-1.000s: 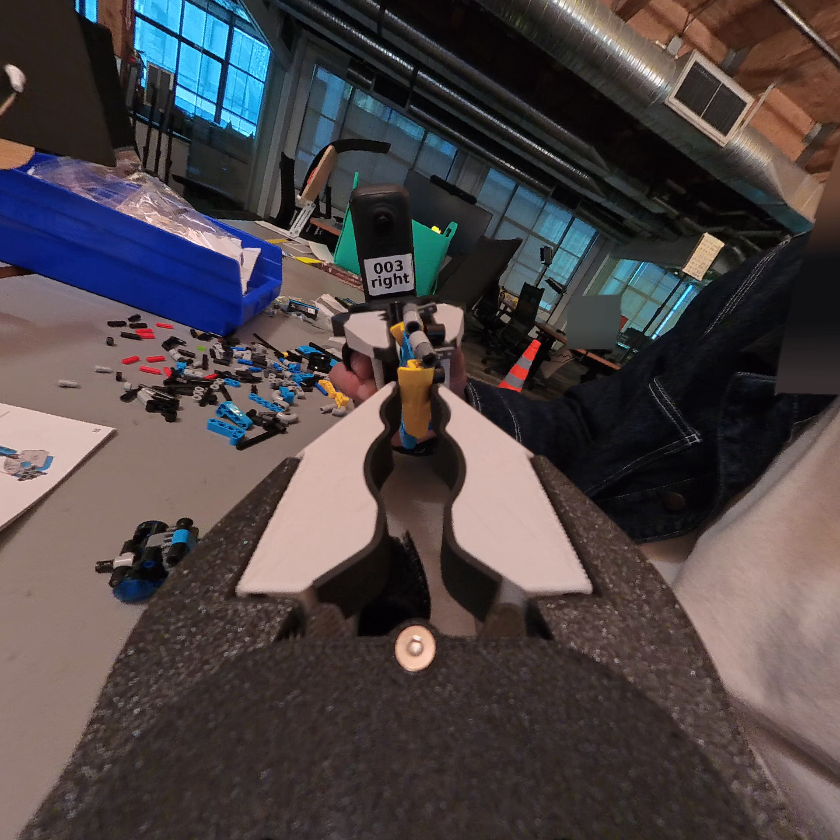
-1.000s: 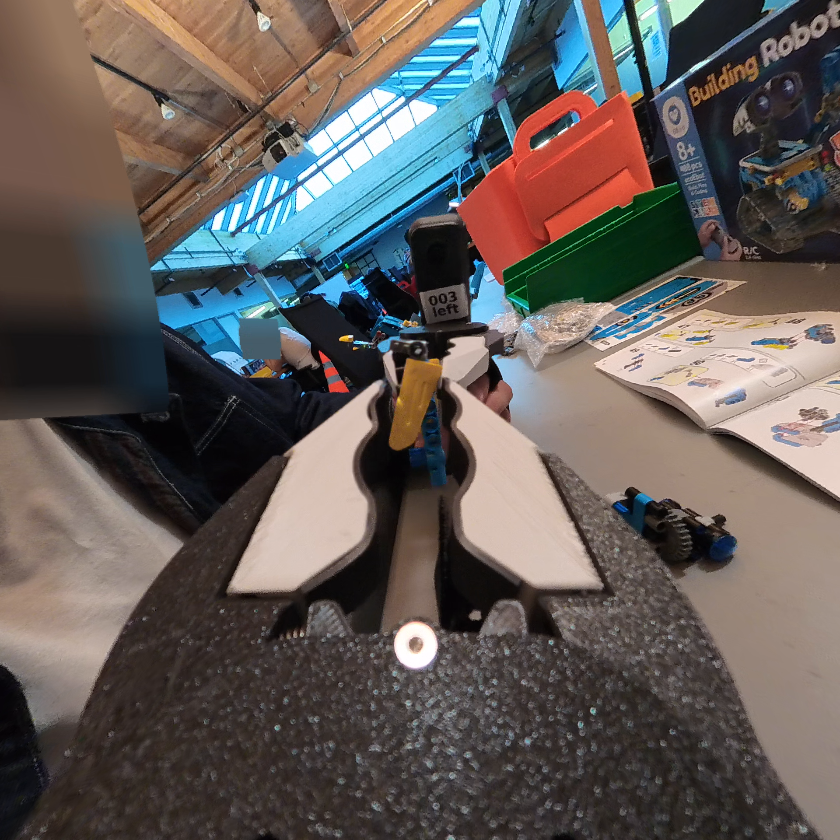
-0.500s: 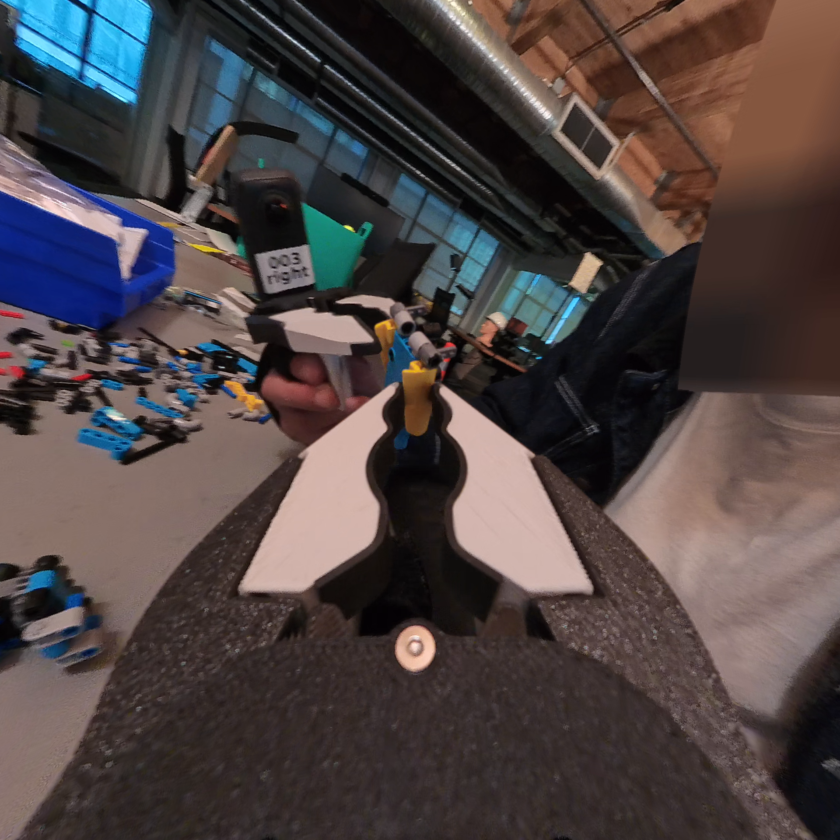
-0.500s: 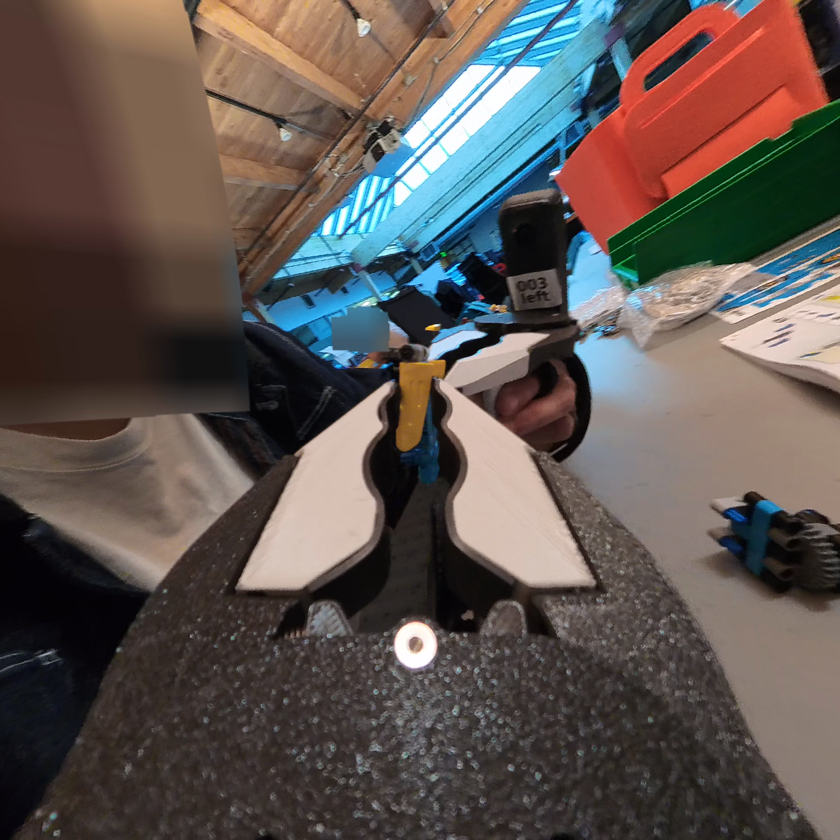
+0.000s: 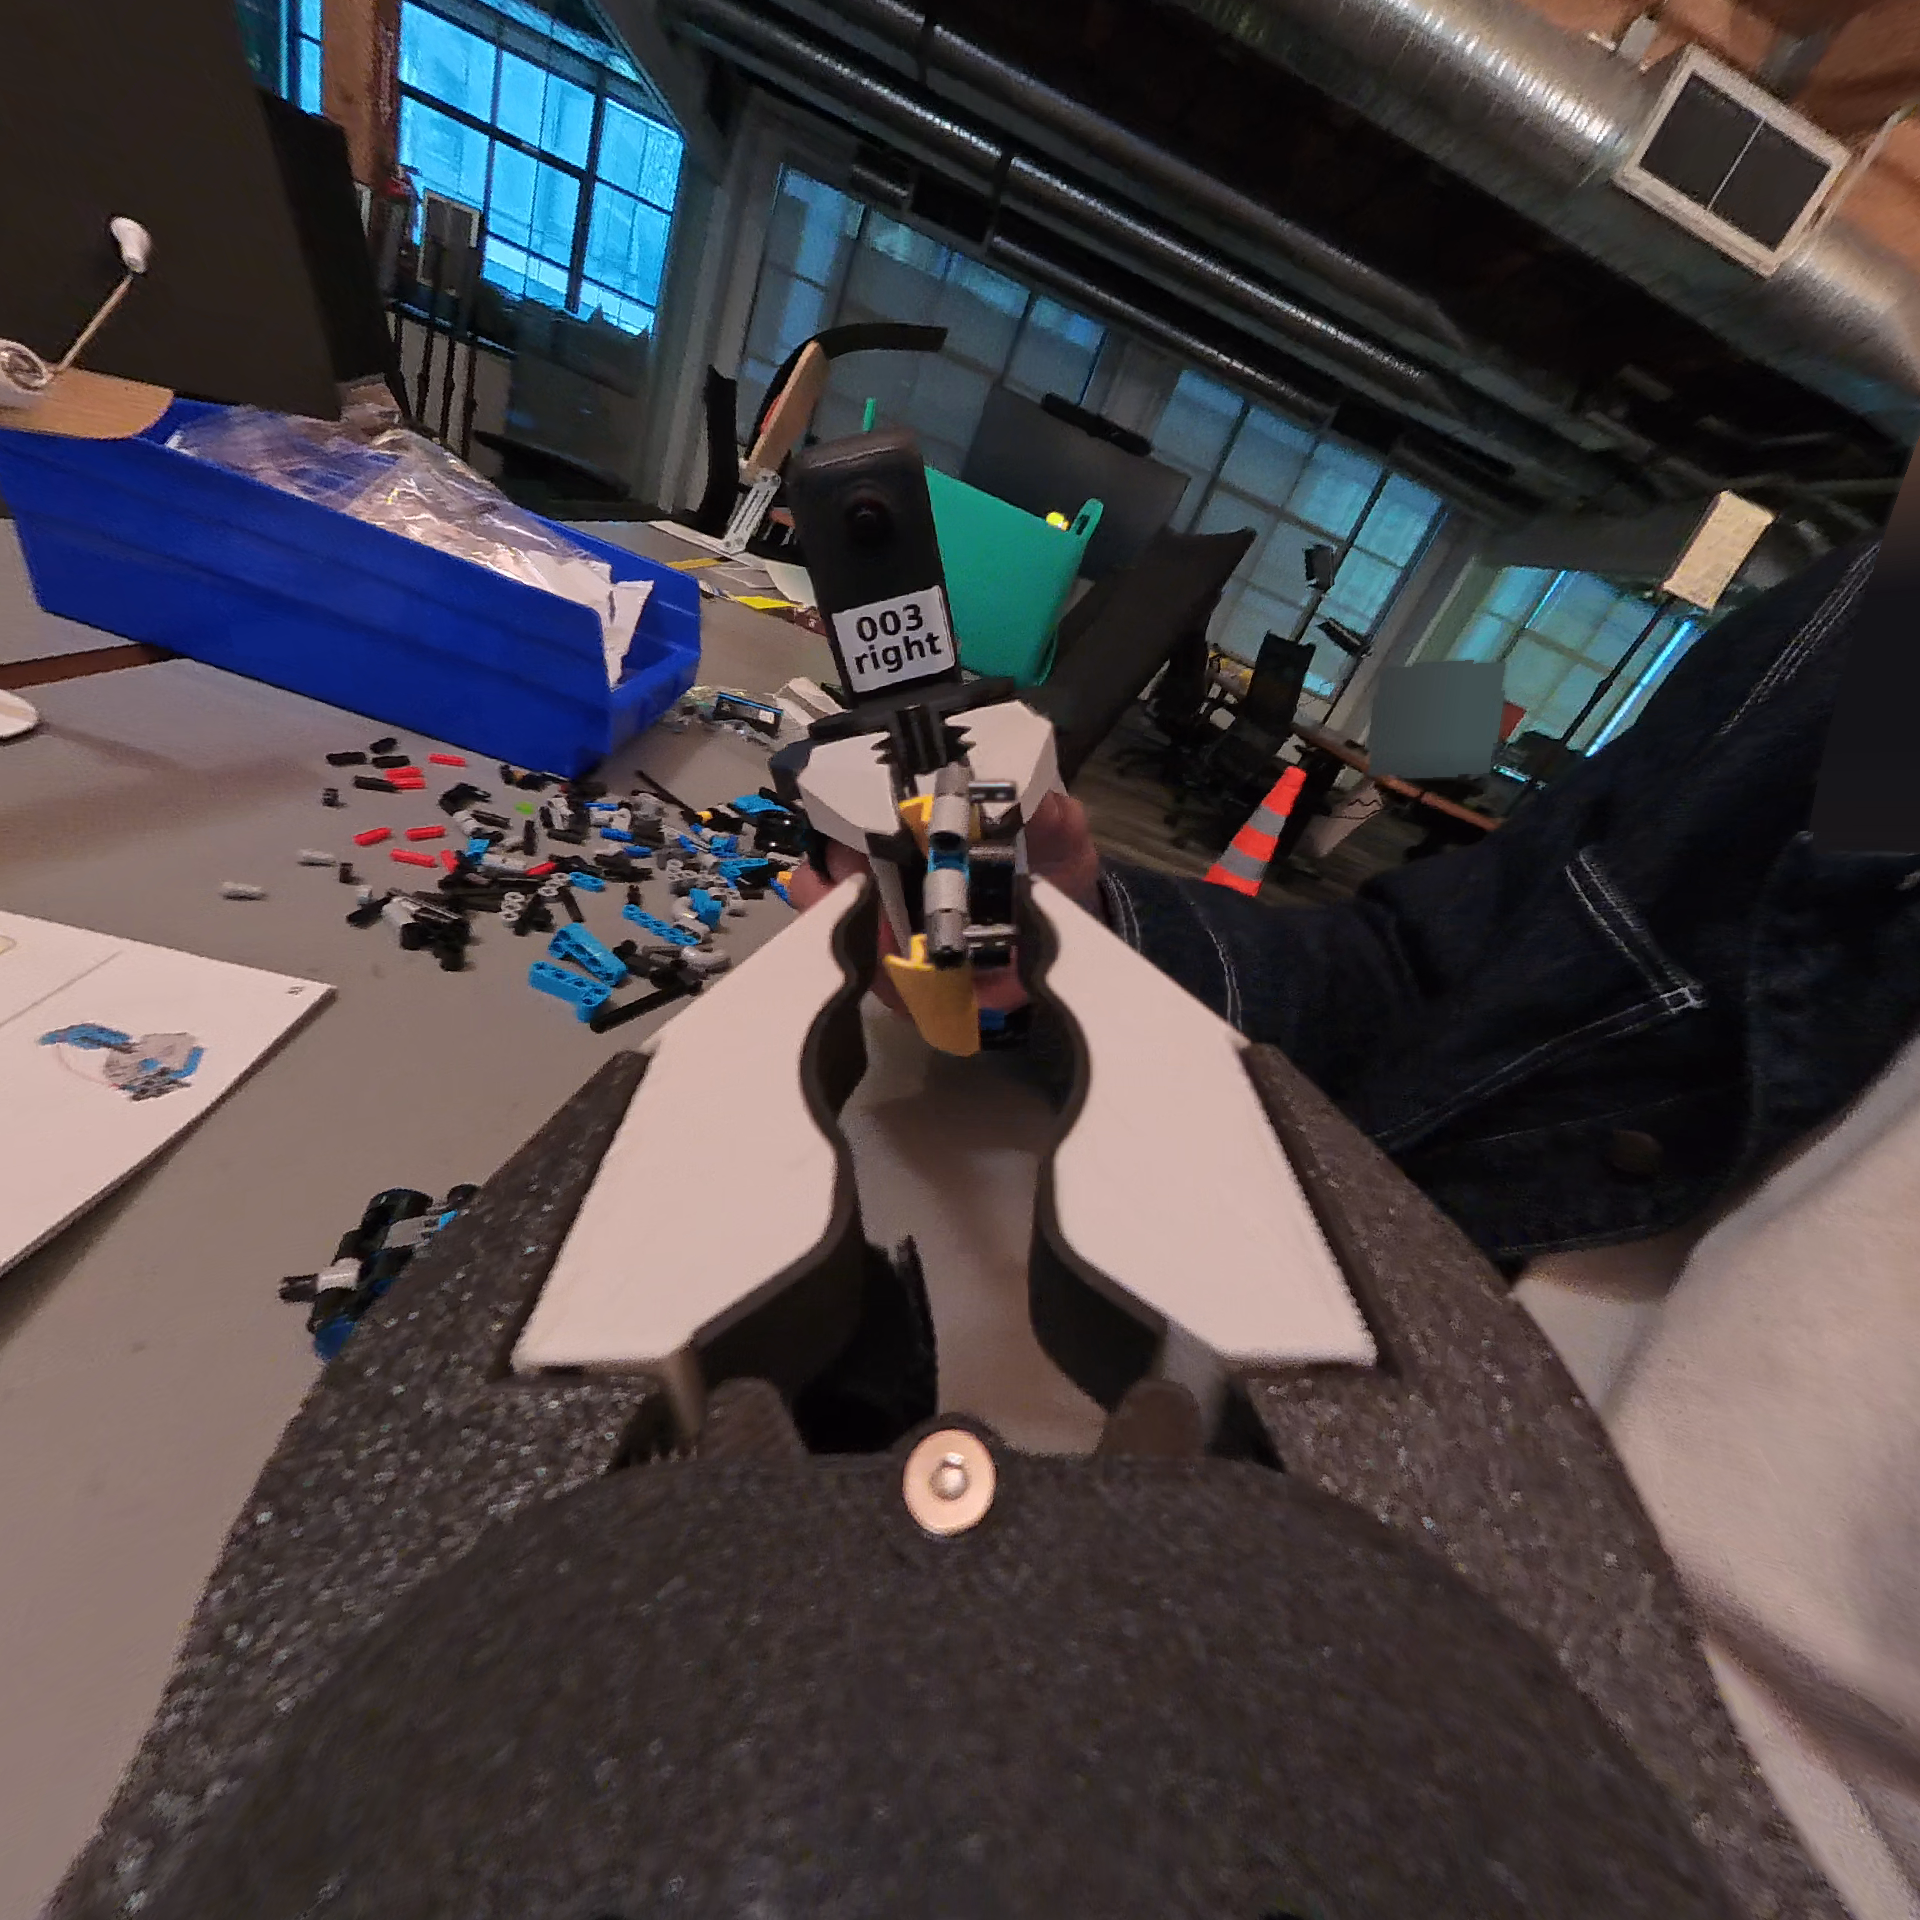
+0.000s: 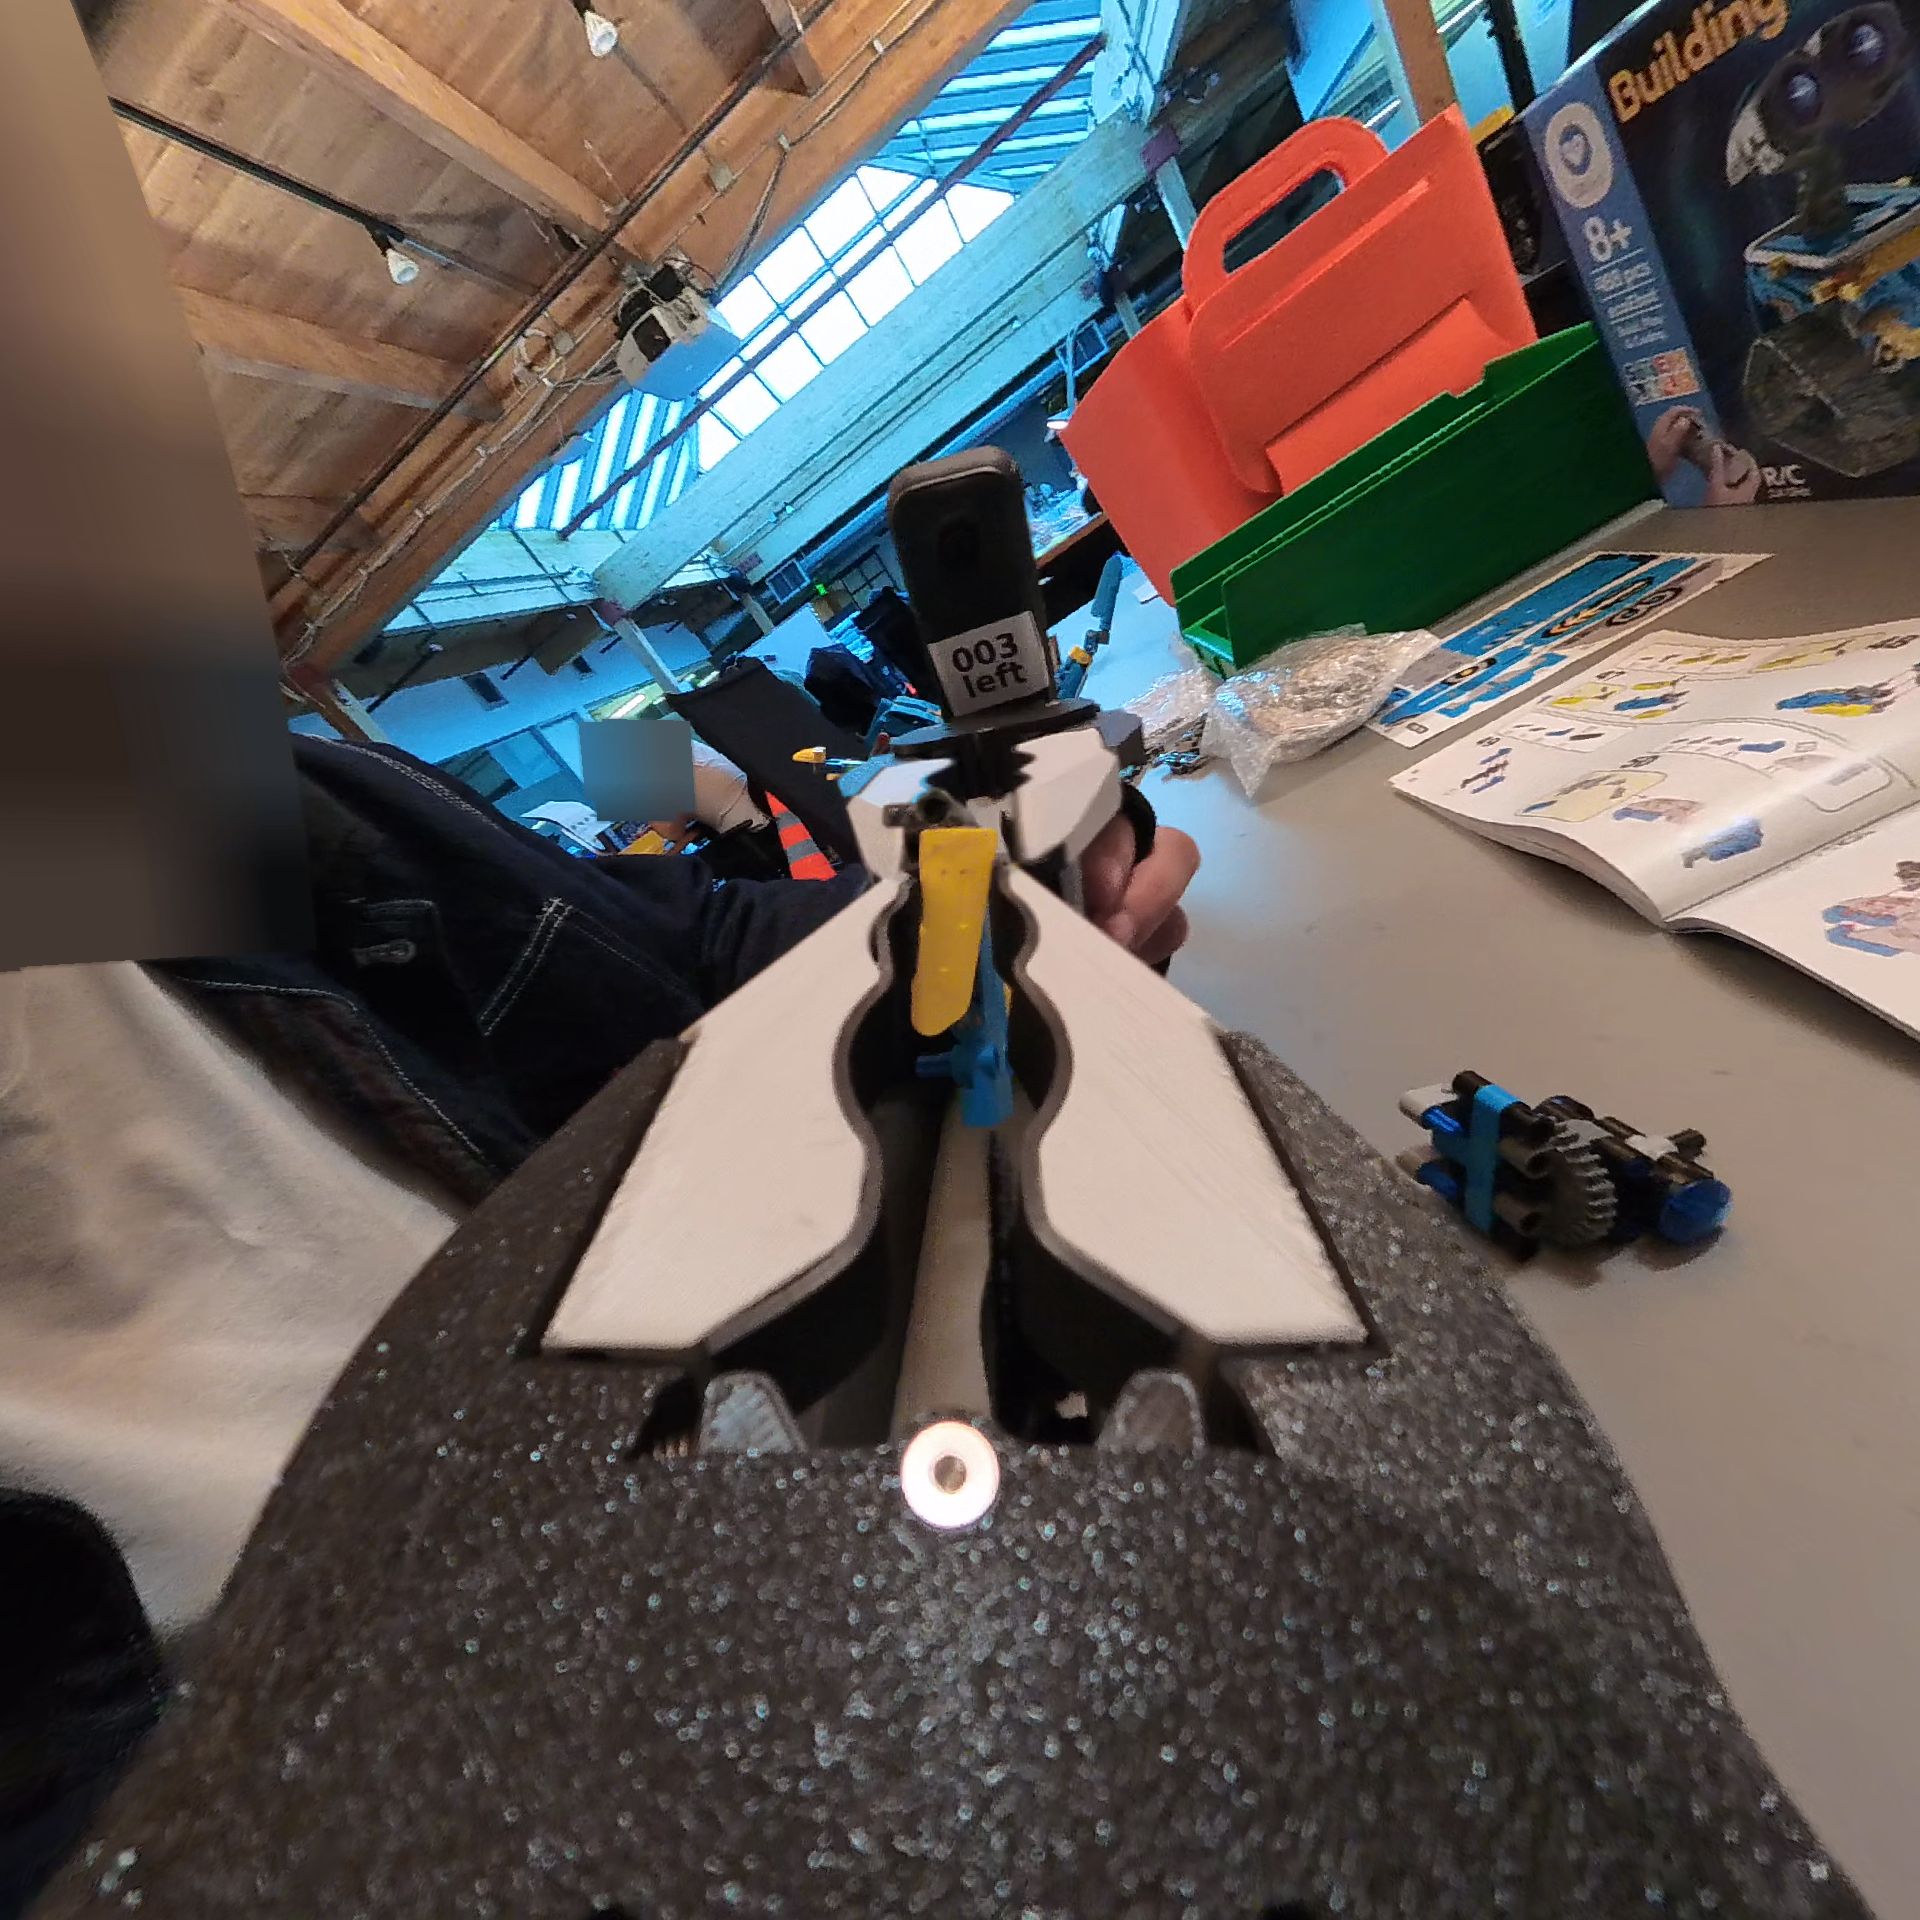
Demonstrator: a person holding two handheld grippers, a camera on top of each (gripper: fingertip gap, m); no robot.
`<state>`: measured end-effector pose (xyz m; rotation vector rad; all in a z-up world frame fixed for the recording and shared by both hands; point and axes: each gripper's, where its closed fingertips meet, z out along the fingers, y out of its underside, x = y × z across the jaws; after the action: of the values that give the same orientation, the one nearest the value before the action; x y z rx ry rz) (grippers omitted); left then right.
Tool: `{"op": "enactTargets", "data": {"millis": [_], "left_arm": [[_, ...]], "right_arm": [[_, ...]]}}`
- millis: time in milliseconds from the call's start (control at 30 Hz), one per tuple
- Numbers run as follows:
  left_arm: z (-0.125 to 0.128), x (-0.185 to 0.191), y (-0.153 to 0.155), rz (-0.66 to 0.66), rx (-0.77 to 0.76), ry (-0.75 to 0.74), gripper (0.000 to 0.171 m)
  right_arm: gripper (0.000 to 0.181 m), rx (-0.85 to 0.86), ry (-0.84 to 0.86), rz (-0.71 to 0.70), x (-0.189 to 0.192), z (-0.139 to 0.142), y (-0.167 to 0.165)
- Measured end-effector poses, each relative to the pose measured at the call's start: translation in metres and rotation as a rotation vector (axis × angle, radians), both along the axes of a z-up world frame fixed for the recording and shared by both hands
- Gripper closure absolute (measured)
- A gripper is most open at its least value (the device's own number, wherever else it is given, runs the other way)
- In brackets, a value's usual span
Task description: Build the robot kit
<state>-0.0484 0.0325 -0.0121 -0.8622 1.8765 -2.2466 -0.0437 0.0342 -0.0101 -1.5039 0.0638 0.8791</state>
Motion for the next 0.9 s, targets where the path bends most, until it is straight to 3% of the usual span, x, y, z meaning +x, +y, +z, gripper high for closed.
{"op": "enactTargets", "data": {"millis": [267,400,533,633,767,900], "left_arm": [[-0.002,-0.011,-0.006,-0.070,0.058,-0.032,0.156],[-0.003,-0.009,-0.005,-0.058,0.067,-0.031,0.156],[-0.008,0.001,0.002,-0.001,0.086,-0.006,0.156],[-0.014,0.003,0.001,0.003,0.114,0.002,0.156],[-0.017,0.002,-0.003,-0.002,0.135,-0.003,0.156],[-0.018,0.001,-0.004,-0.009,0.141,-0.008,0.156]], "right_arm": [[0.169,-0.041,0.117,0.115,-0.007,-0.004,-0.004],[0.169,-0.041,0.106,0.103,-0.006,-0.005,-0.003],[0.150,0.003,-0.186,-0.106,0.001,-0.003,0.004],[0.150,0.016,-0.367,-0.236,0.005,-0.004,0.008],[0.166,0.013,-0.369,-0.218,0.003,-0.004,0.007],[0.166,-0.005,-0.302,-0.170,0.002,-0.006,0.006]]}}
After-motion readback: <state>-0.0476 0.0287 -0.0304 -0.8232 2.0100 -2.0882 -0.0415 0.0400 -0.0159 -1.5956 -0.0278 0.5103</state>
